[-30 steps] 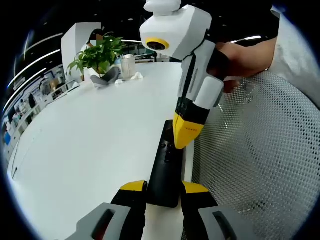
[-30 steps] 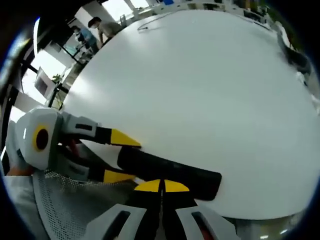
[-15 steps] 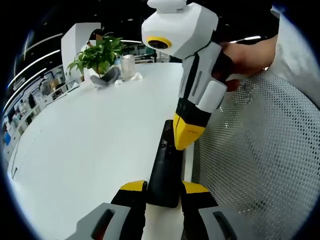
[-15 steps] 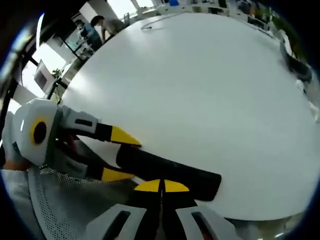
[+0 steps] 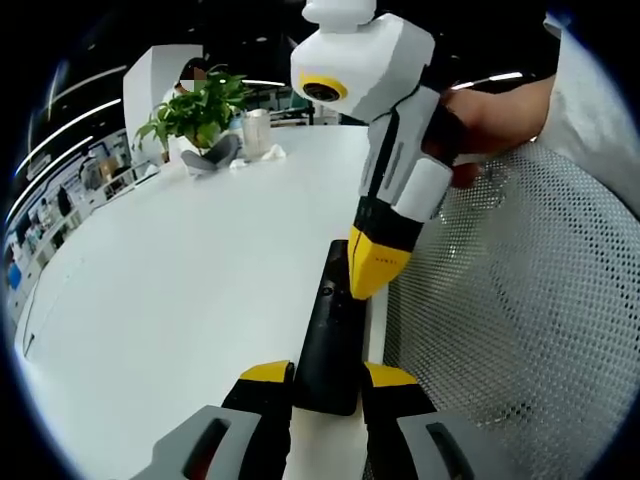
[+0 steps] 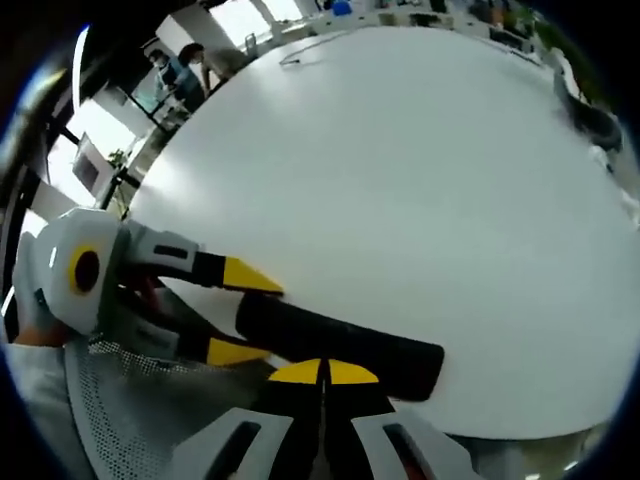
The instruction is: Press the specified remote control buttons in sequence, fully releasing each button before pressing the next.
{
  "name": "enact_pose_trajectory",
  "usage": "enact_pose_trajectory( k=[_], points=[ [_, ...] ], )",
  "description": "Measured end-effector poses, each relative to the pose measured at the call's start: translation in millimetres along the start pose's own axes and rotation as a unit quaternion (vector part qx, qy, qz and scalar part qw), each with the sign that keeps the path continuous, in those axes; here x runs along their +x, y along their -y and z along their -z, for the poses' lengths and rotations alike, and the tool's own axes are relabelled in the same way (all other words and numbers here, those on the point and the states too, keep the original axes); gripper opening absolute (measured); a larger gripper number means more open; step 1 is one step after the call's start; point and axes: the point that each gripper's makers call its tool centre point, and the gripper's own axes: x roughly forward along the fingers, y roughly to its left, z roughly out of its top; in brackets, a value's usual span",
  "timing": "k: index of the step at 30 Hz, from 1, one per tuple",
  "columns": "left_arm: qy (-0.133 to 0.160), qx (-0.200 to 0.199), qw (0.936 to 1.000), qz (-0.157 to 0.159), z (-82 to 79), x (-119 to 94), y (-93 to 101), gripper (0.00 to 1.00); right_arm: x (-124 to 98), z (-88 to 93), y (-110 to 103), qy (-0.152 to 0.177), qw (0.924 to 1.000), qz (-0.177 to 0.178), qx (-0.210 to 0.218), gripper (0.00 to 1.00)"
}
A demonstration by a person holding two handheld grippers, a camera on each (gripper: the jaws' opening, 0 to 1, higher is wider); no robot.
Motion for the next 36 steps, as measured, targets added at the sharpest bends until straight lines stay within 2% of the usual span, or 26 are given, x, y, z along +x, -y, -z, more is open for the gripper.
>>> enact_pose_trajectory(
  k=[3, 7, 15, 22, 27, 31, 36],
  points=[
    [0.0, -0.001, 1.0, 0.0, 0.2, 0, -0.5, 0.27, 1, -0.3, -1, -0.002, 1.0, 0.001, -0.003, 0.0],
    [0.0, -0.001, 1.0, 0.0, 0.0, 0, -0.3, 0.27, 1, -0.1, -3, -0.006, 0.9995, 0.014, -0.029, 0.0],
    [0.002, -0.003, 1.0, -0.001, 0.2, 0, -0.7, 0.27, 1, -1.0, -2, -0.013, 0.9991, 0.021, -0.036, 0.0],
    [0.002, -0.001, 1.0, 0.0, 0.2, 0, -0.4, 0.26, -3, -13.0, -4, 0.029, 0.9995, -0.006, -0.013, 0.0],
    [0.001, -0.001, 1.0, -0.001, -0.1, 1, -0.9, 0.26, 1, -12.4, -4, 0.023, 0.9997, -0.009, -0.006, 0.0],
    [0.0, 0.008, 0.9999, 0.012, -0.3, 2, 4.7, 0.25, 0, -13.4, -6, 0.025, 0.9995, -0.011, -0.014, 0.0],
    [0.0, 0.009, 0.9999, 0.011, -0.9, 2, 4.0, 0.25, 3, -12.5, -13, 0.02, 0.9992, -0.025, -0.022, 0.0]
  ],
)
